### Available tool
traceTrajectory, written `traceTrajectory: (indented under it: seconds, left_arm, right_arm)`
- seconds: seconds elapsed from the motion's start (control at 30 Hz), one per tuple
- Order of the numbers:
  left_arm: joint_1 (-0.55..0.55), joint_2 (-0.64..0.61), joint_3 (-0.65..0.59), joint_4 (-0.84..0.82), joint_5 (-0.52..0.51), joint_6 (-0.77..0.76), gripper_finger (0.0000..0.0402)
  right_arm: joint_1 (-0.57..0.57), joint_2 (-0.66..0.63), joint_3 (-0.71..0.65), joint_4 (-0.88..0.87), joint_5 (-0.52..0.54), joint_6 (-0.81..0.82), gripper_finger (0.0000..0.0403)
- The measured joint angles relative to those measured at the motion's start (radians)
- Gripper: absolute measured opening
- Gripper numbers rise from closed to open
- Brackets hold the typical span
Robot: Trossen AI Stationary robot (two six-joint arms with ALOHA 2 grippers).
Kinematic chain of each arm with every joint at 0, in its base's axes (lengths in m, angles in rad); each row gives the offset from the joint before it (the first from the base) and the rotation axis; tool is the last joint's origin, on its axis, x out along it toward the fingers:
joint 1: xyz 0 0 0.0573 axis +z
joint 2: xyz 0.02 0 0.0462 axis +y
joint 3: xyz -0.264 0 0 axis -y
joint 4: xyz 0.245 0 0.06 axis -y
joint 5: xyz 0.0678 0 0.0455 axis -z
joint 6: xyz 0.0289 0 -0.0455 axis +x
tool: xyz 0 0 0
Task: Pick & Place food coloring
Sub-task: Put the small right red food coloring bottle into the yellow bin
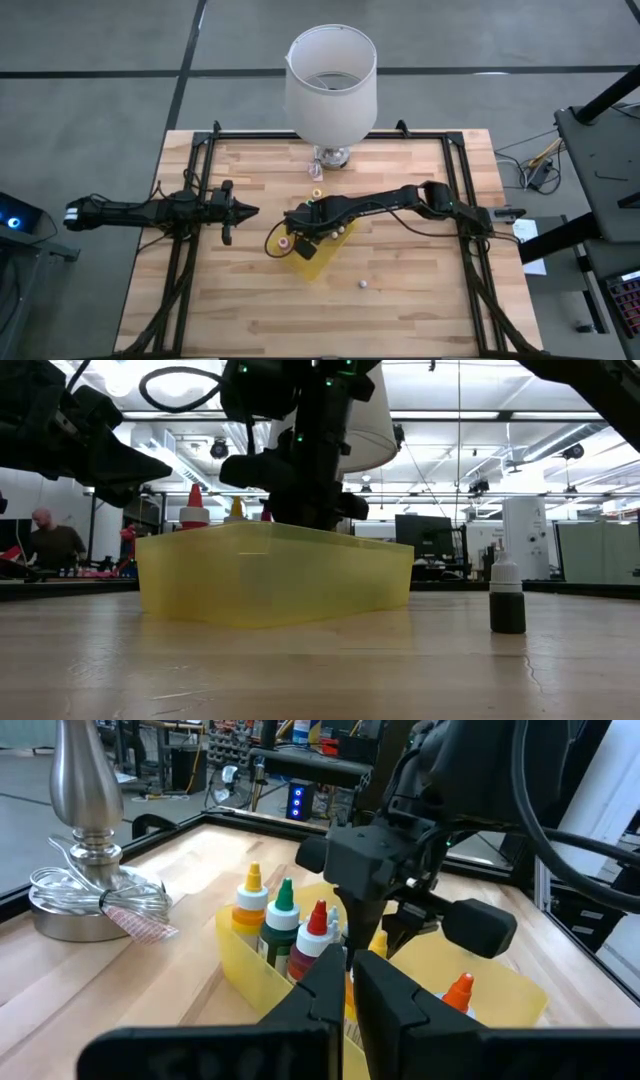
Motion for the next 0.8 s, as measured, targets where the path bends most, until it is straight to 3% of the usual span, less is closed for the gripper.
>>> traceTrajectory:
  seconds: [0.8]
  left_arm:
    - [0.000,0.000,0.000,0.000,0.000,0.000,0.0000]
  right_arm:
    - [0.001,0.000,-0.004,0.009,-0.011,-0.019,0.0050]
